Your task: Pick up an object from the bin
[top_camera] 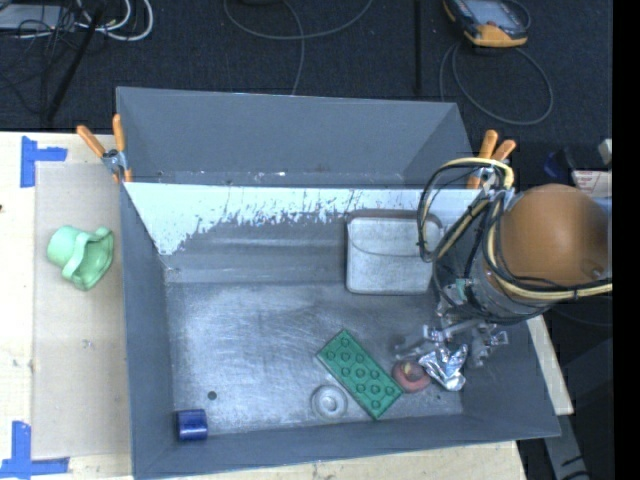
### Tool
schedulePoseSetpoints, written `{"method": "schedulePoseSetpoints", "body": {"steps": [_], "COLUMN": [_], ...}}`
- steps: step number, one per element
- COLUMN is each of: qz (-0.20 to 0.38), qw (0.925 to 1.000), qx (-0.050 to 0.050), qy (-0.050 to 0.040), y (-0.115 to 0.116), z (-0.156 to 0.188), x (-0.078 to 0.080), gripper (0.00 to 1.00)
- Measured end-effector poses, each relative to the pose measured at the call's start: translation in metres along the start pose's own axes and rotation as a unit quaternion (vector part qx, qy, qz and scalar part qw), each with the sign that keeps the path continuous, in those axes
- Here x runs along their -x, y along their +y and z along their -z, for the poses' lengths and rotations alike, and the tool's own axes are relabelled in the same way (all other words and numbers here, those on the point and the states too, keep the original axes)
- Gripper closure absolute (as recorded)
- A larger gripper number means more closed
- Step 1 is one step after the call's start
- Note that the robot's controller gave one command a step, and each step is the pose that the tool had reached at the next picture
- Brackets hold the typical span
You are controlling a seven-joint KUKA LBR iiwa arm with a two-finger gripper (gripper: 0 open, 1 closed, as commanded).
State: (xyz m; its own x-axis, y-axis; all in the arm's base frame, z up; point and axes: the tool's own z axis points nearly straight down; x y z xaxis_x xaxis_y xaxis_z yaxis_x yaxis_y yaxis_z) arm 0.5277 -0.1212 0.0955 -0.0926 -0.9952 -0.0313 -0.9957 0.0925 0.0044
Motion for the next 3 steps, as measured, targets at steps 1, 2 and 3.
{"method": "schedulePoseSetpoints", "body": {"steps": [1,2,3], "qz": [0.109,0.103,0.101], "qw": [0.9941,0.9946,0.9948], "qx": [-0.003,-0.001,-0.003], "qy": [-0.0021,0.0132,0.0154], "y": [0.001,0.001,-0.001], "z": [-0.010,-0.010,0.065], "x": [0.008,-0.010,-0.007], "gripper": [0.00,1.00,1.00]}}
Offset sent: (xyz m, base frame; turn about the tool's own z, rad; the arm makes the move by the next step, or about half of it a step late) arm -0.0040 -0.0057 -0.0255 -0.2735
